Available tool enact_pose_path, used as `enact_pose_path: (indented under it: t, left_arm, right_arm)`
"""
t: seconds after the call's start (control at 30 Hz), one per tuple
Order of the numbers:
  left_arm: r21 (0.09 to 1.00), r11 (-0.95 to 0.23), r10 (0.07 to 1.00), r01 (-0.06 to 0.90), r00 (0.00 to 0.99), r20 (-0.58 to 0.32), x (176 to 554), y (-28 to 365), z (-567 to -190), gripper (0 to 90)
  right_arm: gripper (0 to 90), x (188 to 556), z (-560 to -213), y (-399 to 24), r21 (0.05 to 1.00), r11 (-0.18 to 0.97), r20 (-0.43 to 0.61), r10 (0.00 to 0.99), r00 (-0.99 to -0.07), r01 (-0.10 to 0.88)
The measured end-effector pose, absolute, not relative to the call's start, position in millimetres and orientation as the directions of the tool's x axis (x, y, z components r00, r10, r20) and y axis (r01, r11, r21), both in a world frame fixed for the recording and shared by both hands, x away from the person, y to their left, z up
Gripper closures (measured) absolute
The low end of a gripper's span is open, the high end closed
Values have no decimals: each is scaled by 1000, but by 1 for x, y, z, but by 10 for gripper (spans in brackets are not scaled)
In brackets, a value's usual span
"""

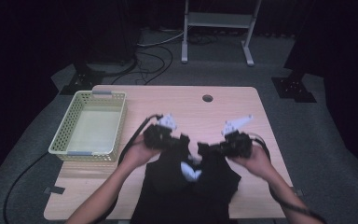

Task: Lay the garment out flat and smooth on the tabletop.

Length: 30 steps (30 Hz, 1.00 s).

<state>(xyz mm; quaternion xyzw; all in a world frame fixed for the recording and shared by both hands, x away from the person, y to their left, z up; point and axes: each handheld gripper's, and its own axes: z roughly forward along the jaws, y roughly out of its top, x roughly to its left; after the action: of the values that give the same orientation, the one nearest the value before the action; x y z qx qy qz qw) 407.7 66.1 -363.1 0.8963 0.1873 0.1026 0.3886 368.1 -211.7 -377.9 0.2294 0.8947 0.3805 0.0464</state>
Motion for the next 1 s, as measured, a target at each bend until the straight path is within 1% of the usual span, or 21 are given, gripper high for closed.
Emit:
enact_pose_path:
  t: [0.03, 0.07, 0.1, 0.13, 0.17, 0.2, 0.23, 0.27, 0.3, 0.33, 0.37, 0.43, 0.6, 0.63, 0.73, 0.9, 1.0]
  left_arm:
    - [759, -601, 469, 251, 880, 81, 427, 63, -351, 837]
    - [778, -578, 518, 247, 847, 116, 447, 60, -339, 821]
    - [785, -570, 558, 243, 816, 152, 466, 57, -327, 799]
    - [791, -555, 600, 257, 783, 167, 483, 54, -318, 728]
    - [806, -513, 628, 294, 769, 120, 498, 54, -311, 589]
    - [820, -482, 636, 307, 767, 86, 507, 54, -308, 579]
    - [822, -475, 640, 313, 765, 78, 513, 53, -307, 574]
    - [819, -476, 636, 321, 769, 68, 516, 52, -309, 538]
    - [814, -479, 635, 328, 770, 63, 517, 50, -313, 489]
    - [809, -487, 628, 330, 776, 61, 516, 50, -317, 472]
    - [809, -484, 619, 334, 784, 46, 514, 49, -323, 471]
    - [802, -493, 611, 337, 790, 44, 507, 49, -333, 436]
    - [789, -496, 593, 362, 805, 3, 491, 50, -353, 419]
    - [784, -502, 595, 365, 803, 7, 487, 49, -355, 409]
    - [777, -513, 584, 365, 812, 4, 478, 48, -361, 391]
    - [764, -526, 585, 375, 811, 4, 464, 46, -370, 318]
    - [755, -533, 585, 382, 811, 2, 455, 47, -377, 297]
  right_arm:
    - [826, 388, -369, -210, 705, 606, 52, 474, -879, 368]
    - [821, 411, -358, -209, 718, 588, 2, 533, -846, 372]
    - [816, 435, -345, -209, 740, 548, -35, 611, -791, 391]
    - [757, 456, -332, -210, 756, 522, -69, 664, -745, 395]
    - [610, 473, -321, -210, 765, 502, -117, 723, -680, 402]
    - [623, 486, -313, -211, 772, 466, -102, 761, -641, 431]
    - [611, 493, -310, -212, 783, 431, -68, 776, -627, 449]
    - [609, 496, -310, -211, 783, 423, -69, 788, -612, 456]
    - [590, 497, -312, -210, 774, 431, -75, 789, -609, 464]
    - [567, 497, -317, -209, 759, 444, -83, 791, -606, 476]
    - [569, 496, -322, -209, 744, 461, -95, 790, -606, 484]
    - [566, 493, -335, -209, 721, 472, -74, 781, -620, 508]
    - [561, 478, -360, -210, 676, 498, -52, 768, -639, 543]
    - [561, 475, -363, -210, 673, 499, -47, 766, -641, 547]
    - [552, 465, -371, -208, 663, 502, -37, 763, -646, 555]
    - [523, 451, -380, -205, 654, 501, -23, 761, -648, 566]
    - [508, 444, -383, -206, 650, 498, -13, 762, -648, 573]
